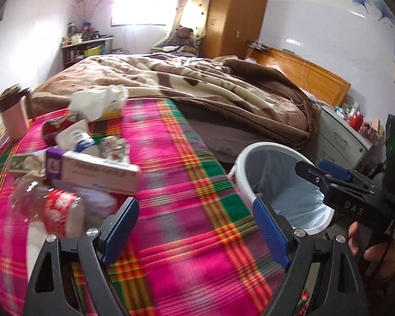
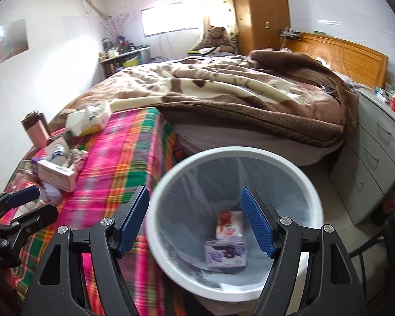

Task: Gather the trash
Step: 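Grasp the white medicine box with the right gripper while the left gripper grasps the white towel roll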

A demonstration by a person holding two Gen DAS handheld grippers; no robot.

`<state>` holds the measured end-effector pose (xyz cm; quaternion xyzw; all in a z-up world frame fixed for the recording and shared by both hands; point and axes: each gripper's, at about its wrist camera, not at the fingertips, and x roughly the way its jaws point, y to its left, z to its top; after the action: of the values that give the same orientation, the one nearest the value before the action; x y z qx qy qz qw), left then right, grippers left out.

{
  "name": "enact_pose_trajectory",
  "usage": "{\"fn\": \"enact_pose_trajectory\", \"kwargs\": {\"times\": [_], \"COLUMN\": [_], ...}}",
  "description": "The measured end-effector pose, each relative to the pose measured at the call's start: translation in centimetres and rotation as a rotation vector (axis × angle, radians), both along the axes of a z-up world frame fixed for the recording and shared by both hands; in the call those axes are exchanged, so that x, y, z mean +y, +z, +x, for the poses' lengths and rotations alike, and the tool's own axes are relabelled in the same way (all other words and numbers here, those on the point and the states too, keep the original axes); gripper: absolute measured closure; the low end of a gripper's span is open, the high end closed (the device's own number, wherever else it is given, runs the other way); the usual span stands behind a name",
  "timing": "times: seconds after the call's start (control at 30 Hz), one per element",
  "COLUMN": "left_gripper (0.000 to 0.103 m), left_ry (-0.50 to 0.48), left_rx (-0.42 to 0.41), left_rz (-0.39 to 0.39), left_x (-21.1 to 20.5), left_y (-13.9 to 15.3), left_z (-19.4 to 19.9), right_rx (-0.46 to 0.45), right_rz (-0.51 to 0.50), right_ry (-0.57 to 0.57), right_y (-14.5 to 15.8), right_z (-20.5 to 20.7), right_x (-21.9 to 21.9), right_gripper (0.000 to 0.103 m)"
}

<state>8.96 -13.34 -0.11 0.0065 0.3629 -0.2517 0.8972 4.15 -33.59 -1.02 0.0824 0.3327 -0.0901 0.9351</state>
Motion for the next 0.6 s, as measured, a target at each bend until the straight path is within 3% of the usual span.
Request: {"fn": "enact_pose_trajectory", "kwargs": {"times": [0.23, 0.37, 0.6], "left_gripper": [0.014, 0.014, 0.014], "left_ry": [0.125, 0.197, 0.299], "left_rx": [-0.031, -0.042, 0.010], "left_rz": [0.015, 0.062, 0.070], "left_x": [5.9, 8.7, 13.2], "left_y": [0.1, -0.5, -2.3], "left_z": [-0.1, 0.1, 0.8], "right_rx": [0.005, 0.014, 0.031], "right_rz": [0.002, -0.002, -0.025], "right_ry": [0.122, 0.197, 0.324], "right_y": [-0.2, -0.3, -0.8], "right_z": [2.3, 3.6, 6.4], "right_x": [4.5, 7.1, 11.5], "right_gripper": [0.029, 0.029, 0.029]}}
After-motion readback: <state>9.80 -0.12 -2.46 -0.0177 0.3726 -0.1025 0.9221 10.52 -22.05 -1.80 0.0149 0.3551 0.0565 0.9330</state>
